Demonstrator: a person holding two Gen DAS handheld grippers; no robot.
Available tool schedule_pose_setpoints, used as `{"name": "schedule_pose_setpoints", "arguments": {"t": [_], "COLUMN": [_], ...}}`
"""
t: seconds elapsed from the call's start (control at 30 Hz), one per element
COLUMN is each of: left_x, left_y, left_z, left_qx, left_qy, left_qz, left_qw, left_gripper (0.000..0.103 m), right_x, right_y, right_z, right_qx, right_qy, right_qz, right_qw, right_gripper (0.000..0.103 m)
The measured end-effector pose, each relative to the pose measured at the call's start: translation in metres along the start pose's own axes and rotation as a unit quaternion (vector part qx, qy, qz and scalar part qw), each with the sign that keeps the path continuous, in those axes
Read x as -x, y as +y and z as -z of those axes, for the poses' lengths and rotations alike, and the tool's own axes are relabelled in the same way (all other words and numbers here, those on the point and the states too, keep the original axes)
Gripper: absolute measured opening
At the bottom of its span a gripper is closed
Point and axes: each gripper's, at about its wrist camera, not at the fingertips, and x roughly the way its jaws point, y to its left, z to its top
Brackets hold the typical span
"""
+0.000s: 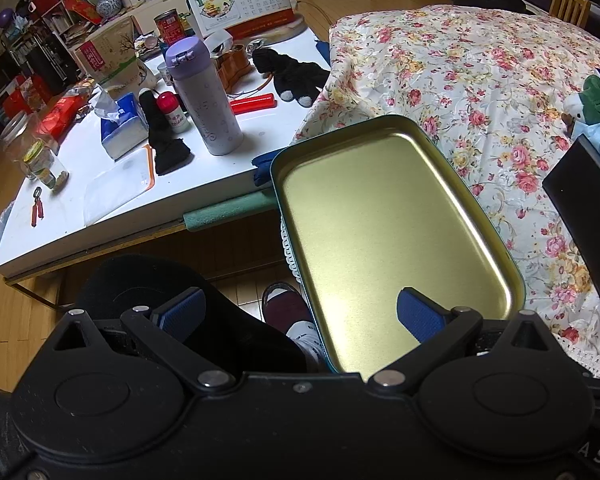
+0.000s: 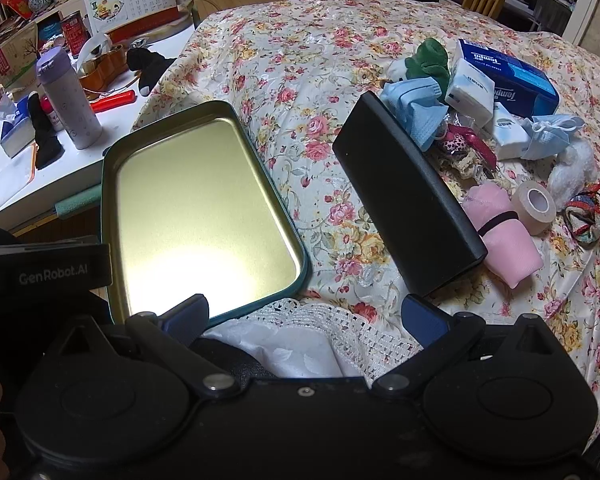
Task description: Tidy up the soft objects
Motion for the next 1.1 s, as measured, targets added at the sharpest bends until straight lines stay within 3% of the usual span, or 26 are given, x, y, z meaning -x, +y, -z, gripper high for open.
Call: {"name": "schedule_pose_setpoints", "arguments": {"t": [0.5,0.67,0.8,0.97,1.1], "left_x": [0.003,0.007,0.015,0.024,0.027], "left_y": [0.004,-0.006,-0.025,-0.054,-0.083], "left_z": [-0.005,-0.017,-0.032,-0.05,-0.062], "left_qx": [0.007,-0.015,-0.041,-0.071,-0.103], "left_qy": [-0.022,-0.033,-0.049,-0.069,-0.086], "left_qz": [0.025,0.052,0.08,0.12,0.132], "left_qw": [0.9994,0.998,0.9948,0.9878,0.9821], "left_gripper": [0.099,0.099,0.099,0.099,0.099], "right_x": [0.012,0.025,0.034,0.034,0.037], "right_y": [-0.004,-0.023,-0.06,-0.134,-0.188], "right_z": [-0.001,-0.007,-0.015,-0.024,-0.028], "right_qx": [0.007,0.011,-0.002,-0.087,-0.145], "right_qy": [-0.022,-0.05,-0.067,-0.056,-0.081], "right_qz": [0.0,0.044,0.073,0.034,0.075], "right_qw": [1.0,0.998,0.995,0.994,0.983], "right_gripper": [0.103,0.103,0.103,0.103,0.103]}}
